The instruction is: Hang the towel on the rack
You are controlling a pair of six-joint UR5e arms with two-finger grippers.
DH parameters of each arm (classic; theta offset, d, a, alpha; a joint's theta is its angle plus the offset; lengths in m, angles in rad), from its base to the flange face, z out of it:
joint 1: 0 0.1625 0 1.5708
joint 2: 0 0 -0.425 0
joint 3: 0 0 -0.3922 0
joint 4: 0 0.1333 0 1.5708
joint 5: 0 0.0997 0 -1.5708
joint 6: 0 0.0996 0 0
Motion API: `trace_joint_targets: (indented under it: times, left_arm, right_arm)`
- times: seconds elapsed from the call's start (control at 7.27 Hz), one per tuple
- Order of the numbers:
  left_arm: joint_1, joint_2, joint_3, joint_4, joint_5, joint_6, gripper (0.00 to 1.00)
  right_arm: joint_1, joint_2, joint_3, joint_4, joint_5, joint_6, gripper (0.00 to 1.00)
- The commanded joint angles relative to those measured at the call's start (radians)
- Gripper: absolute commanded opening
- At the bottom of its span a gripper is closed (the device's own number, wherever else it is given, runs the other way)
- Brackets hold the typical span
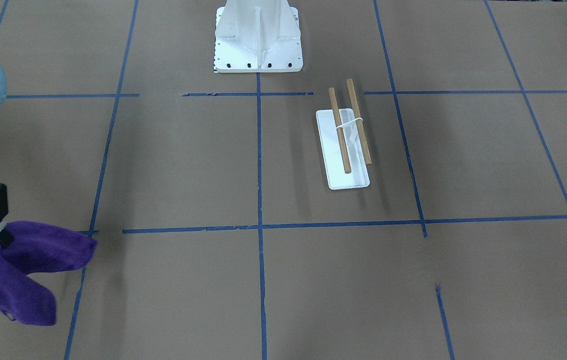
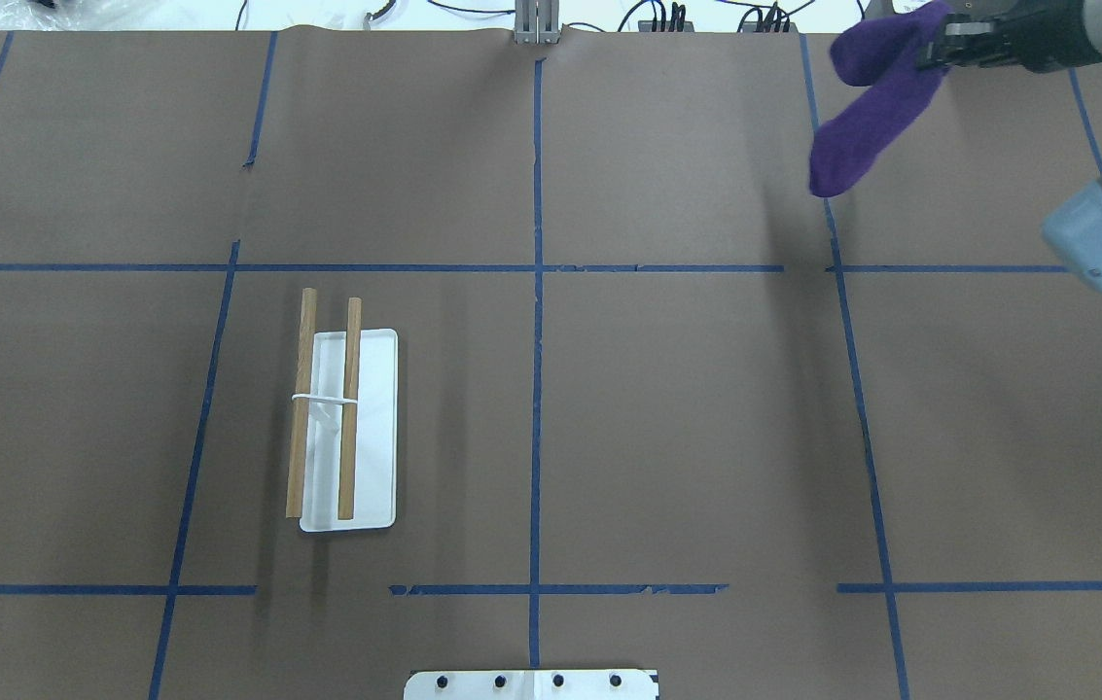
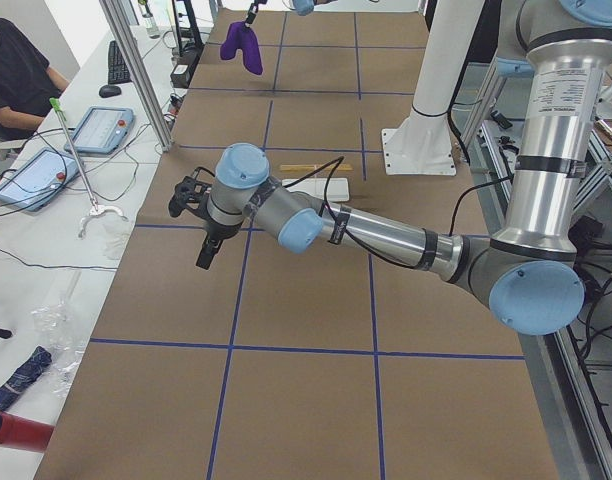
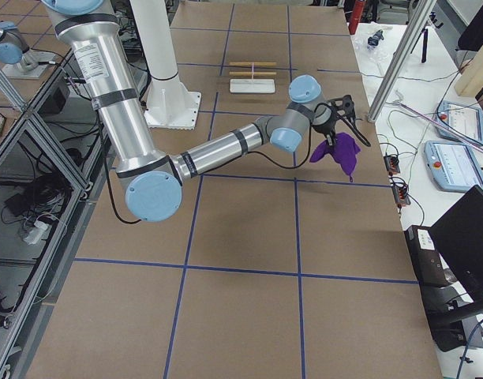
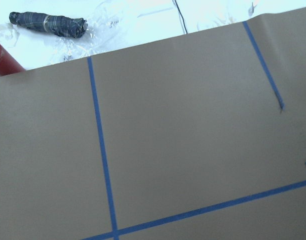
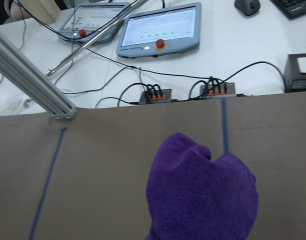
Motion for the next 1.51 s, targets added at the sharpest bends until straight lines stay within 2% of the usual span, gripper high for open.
trace_joint_targets:
  times: [0.0,0.14,0.28,0.41,0.69,0.96,1.1,1.38]
  left_arm:
    - [0.123,-0.005,0.002,-0.381,0.005,-0.48,1.0]
    - [0.18,-0.04,-0.001,-0.459,0.015,-0.692,1.0]
    - [0.264,-0.109,-0.013,-0.474,0.085,-0.899,1.0]
    - [0.351,-0.187,0.0,-0.472,0.153,-1.068,1.0]
    - [0.497,-0.302,0.022,-0.458,0.166,-1.299,1.0]
    - [0.59,-0.425,0.034,-0.335,0.175,-1.383,1.0]
    - [0.639,-0.473,0.045,-0.293,0.225,-1.39,1.0]
    - [0.709,-0.542,0.08,-0.291,0.285,-1.483,1.0]
  right_arm:
    - [-0.197,0.027,0.173,-0.002,-0.224,0.276,0.0]
    - [-0.283,0.024,0.226,-0.005,-0.318,0.284,0.0]
    - [-0.354,0.026,0.263,-0.005,-0.386,0.283,0.0]
    - [-0.4,0.026,0.302,-0.008,-0.408,0.283,0.0]
    - [-0.463,0.044,0.337,-0.011,-0.409,0.268,0.0]
    - [-0.509,0.072,0.338,-0.011,-0.416,0.26,0.0]
    - [-0.529,0.083,0.346,-0.011,-0.417,0.207,0.0]
    - [-0.547,0.098,0.346,-0.011,-0.448,0.197,0.0]
